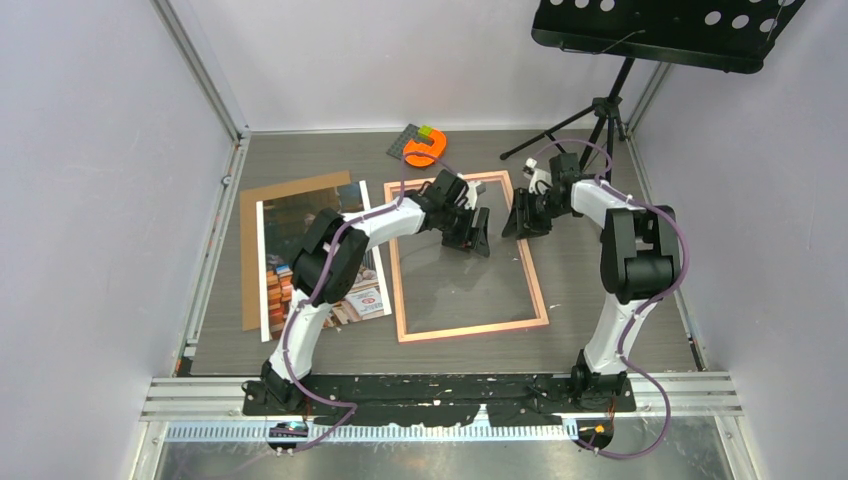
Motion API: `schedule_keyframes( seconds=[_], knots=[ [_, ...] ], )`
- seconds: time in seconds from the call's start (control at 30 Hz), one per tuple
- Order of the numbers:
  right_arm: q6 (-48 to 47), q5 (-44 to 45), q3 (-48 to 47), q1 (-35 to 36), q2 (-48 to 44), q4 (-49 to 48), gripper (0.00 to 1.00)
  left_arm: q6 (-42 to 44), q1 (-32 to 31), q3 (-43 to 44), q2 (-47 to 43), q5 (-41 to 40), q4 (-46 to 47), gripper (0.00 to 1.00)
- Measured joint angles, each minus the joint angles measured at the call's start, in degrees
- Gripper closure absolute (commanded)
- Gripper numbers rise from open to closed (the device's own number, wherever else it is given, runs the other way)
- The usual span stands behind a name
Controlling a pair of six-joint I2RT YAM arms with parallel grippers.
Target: Put the photo into the frame
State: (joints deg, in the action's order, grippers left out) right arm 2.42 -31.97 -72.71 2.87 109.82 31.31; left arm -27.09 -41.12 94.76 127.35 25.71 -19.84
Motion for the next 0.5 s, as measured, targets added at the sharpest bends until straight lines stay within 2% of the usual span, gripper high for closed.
schedule_keyframes(
  seconds=[0.5],
  knots=[
    [-1.1,3.4,-0.1,-0.4,-5.7,1.1,0.48,0.0,0.0,-1.0,-0.5,-0.2,0.9,0.35]
  ],
)
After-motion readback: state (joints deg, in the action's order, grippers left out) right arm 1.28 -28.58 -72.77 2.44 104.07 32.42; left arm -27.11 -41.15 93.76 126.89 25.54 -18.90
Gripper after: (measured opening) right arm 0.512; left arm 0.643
